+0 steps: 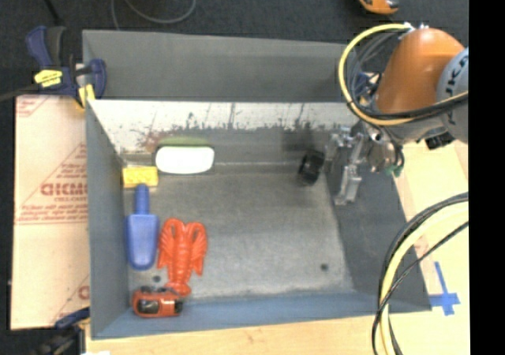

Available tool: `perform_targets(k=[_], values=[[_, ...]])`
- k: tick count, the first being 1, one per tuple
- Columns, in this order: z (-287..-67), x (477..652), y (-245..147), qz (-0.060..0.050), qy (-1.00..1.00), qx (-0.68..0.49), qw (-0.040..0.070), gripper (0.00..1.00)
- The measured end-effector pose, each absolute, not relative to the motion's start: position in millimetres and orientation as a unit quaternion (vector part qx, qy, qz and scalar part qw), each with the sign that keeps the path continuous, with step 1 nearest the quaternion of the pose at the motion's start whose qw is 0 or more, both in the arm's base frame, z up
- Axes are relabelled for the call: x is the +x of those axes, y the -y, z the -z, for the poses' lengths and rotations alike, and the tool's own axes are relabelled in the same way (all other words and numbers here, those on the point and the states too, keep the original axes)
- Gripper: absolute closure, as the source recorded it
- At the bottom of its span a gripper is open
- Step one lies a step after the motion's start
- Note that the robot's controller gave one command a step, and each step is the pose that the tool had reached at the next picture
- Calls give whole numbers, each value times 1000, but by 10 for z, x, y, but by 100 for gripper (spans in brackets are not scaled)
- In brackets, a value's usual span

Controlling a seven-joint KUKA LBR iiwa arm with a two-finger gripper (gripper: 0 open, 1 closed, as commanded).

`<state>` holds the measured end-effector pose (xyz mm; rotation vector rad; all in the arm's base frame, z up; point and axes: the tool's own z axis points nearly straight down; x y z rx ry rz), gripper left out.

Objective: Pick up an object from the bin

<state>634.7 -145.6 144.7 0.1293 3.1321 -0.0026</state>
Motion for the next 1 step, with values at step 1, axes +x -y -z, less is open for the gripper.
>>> perform_targets(k=[1], values=[[-1162, 6429, 1516, 2, -1000, 27, 3, 0]])
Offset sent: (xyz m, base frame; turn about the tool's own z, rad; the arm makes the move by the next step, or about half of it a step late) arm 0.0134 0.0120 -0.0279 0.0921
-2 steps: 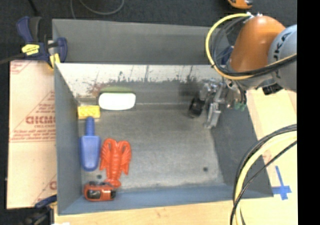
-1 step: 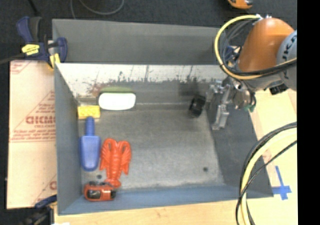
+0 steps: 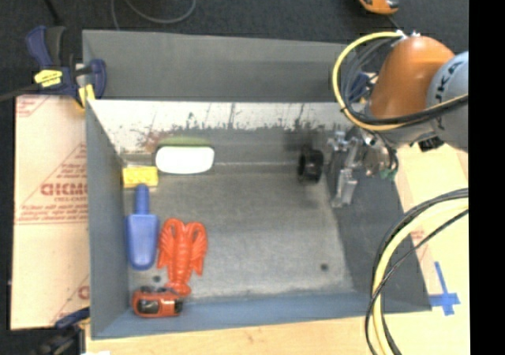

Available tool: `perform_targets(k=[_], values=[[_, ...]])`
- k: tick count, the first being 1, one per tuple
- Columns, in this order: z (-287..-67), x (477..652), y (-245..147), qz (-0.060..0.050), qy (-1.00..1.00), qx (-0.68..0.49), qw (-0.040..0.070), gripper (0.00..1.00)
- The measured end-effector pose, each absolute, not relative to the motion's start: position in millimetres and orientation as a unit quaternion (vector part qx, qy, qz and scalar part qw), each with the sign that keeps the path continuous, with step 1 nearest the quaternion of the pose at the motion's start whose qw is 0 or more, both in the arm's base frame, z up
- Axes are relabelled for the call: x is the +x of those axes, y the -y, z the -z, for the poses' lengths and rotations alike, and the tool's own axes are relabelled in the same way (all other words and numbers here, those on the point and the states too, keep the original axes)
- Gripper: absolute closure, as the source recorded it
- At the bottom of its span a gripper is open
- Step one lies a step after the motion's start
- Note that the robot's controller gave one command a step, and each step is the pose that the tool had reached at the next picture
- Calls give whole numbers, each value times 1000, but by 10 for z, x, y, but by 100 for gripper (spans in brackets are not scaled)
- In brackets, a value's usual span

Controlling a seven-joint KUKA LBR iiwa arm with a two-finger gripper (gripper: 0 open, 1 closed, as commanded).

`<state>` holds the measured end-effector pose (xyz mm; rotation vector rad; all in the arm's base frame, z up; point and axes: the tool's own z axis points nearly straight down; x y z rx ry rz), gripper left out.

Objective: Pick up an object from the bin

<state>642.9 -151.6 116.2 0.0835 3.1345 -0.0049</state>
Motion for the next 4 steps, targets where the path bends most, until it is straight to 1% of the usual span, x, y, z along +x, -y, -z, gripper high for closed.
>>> perform_targets(k=[1, 2, 3, 4], values=[[-1094, 6463, 1402, 0, -998, 65, 2, 0], [-831, 6550, 1263, 0, -996, 85, 2, 100], [-831, 6550, 1265, 0, -996, 85, 2, 100], [-1810, 6400, 1293, 1, -997, 80, 2, 100]])
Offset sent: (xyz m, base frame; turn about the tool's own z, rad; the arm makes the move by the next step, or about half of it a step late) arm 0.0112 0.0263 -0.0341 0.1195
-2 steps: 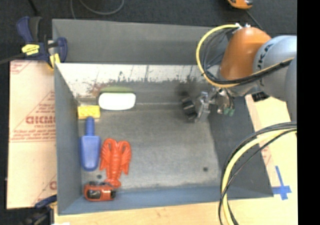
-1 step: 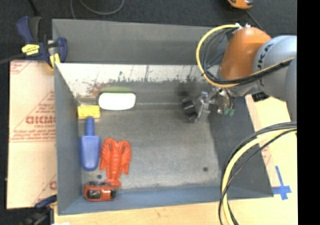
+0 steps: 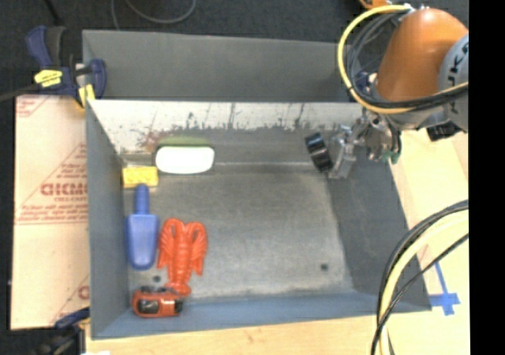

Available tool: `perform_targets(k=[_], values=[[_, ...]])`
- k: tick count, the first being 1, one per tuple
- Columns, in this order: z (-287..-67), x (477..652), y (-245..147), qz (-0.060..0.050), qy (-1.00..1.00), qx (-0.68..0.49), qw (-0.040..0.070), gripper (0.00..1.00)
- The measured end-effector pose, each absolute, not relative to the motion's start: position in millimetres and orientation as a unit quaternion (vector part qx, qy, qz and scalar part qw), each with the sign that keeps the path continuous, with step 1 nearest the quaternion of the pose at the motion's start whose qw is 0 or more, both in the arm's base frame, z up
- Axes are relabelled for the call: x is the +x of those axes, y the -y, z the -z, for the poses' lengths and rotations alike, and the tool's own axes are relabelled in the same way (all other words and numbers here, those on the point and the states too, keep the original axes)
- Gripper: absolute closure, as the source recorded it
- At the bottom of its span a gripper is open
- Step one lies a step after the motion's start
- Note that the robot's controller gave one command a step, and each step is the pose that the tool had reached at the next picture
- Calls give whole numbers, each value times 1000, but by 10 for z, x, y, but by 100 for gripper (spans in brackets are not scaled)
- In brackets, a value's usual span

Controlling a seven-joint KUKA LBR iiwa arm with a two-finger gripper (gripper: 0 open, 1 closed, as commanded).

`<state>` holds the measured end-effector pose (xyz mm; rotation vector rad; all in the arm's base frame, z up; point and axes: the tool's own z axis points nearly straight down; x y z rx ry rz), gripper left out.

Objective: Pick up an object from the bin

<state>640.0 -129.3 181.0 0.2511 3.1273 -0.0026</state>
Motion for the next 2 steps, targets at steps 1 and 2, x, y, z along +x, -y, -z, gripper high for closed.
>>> perform_targets(k=[1, 2], values=[[-1810, 6400, 1293, 1, -997, 80, 2, 100], [-2343, 6360, 1352, 0, -997, 84, -1, 100]])
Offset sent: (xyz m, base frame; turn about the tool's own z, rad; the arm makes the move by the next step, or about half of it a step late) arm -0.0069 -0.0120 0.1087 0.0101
